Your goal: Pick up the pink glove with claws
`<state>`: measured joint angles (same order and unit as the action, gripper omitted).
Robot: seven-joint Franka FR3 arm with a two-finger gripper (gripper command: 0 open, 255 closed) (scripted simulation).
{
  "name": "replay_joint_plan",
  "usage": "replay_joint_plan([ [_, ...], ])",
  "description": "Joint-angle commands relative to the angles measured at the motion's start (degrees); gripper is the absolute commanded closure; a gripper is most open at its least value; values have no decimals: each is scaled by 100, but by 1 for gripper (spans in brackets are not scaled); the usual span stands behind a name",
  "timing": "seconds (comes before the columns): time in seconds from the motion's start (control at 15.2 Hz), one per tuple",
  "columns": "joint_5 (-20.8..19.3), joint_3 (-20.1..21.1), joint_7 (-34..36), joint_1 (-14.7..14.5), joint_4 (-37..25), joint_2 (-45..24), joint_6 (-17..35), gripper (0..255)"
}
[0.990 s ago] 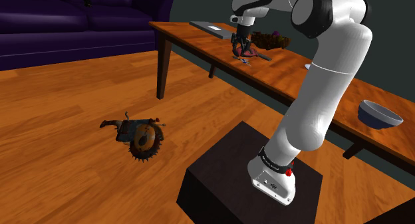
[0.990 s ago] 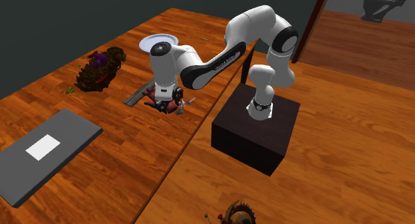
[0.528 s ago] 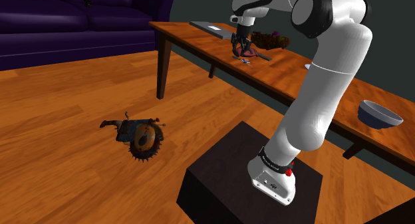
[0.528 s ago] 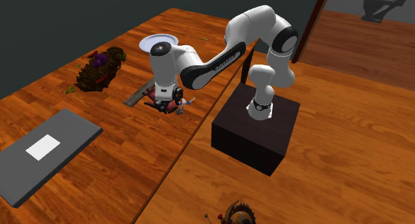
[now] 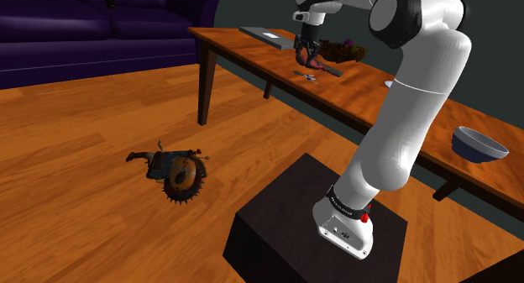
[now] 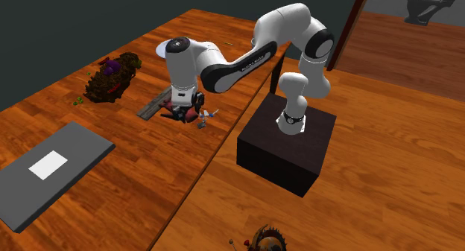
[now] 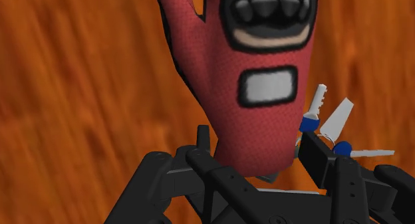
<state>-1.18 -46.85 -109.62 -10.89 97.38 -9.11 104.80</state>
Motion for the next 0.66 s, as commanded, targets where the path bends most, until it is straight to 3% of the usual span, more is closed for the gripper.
replay_joint_plan([
  [0.0,-4,-3,-9,2,-156,8,-160,255],
  [0.59,35,-20,-84,48,-751,-38,-717,255],
])
